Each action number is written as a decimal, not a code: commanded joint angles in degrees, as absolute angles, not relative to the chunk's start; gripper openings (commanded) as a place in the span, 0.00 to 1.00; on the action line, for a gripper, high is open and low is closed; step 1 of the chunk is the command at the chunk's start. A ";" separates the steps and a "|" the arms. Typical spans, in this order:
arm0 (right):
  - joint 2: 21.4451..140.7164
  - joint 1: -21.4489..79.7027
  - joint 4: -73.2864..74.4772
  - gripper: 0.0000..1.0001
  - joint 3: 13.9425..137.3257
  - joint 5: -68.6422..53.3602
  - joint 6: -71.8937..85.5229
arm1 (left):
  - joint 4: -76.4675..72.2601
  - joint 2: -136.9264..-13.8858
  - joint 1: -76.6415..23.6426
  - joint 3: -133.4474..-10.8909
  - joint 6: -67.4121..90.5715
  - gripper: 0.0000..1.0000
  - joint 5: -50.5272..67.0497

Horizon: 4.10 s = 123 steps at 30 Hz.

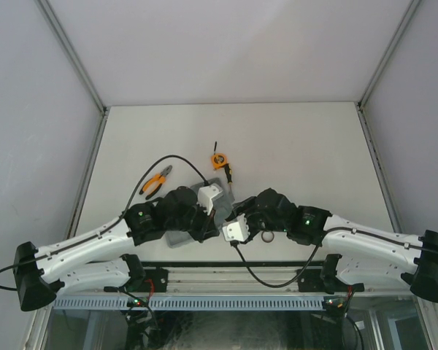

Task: Sort the tools into containers
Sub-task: Adjust the screwdriver.

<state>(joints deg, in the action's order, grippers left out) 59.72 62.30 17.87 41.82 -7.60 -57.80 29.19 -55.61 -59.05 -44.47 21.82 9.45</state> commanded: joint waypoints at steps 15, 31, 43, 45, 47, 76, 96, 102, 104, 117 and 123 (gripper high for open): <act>60.38 62.92 19.23 0.04 44.49 -4.06 -56.43 | 29.49 -53.10 -59.58 -49.41 18.01 0.26 11.24; 59.24 62.82 15.84 0.02 44.64 -1.68 -40.06 | 26.60 -42.10 -59.59 -46.53 24.22 0.70 -6.24; 63.28 60.75 6.64 0.00 42.38 -1.49 -9.97 | 23.06 -32.34 -59.51 -41.69 33.92 0.74 -22.70; 63.81 60.85 4.97 0.00 42.36 -0.78 -5.00 | 22.78 -31.64 -59.47 -41.21 35.19 0.74 -23.80; 64.19 60.94 3.57 0.00 42.33 -0.07 -0.93 | 22.01 -31.25 -59.56 -40.64 36.07 0.74 -23.90; 63.76 67.49 -6.98 0.02 44.16 0.27 16.24 | 13.08 -34.12 -59.49 -39.86 41.14 0.28 -20.40; 63.02 67.43 -3.08 0.45 44.13 2.10 14.12 | 14.82 -34.01 -59.55 -40.49 40.80 0.00 -21.44; 63.02 67.46 -2.35 0.37 44.13 2.04 13.78 | 15.23 -34.11 -59.53 -40.69 40.62 0.00 -21.83; 63.09 67.42 -2.52 0.28 44.19 1.57 13.71 | 15.52 -34.39 -59.50 -41.00 40.62 0.00 -21.79; 62.01 67.26 -1.30 0.00 44.17 8.56 17.37 | 18.78 -35.17 -59.34 -42.77 40.72 0.64 -24.19; 62.65 66.98 0.44 0.00 44.19 14.62 20.21 | 22.32 -36.19 -56.04 -43.02 41.22 0.79 -23.68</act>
<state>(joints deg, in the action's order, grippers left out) 63.64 67.13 1.23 41.95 9.30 17.19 20.29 -35.46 -58.48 -40.25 41.19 -22.79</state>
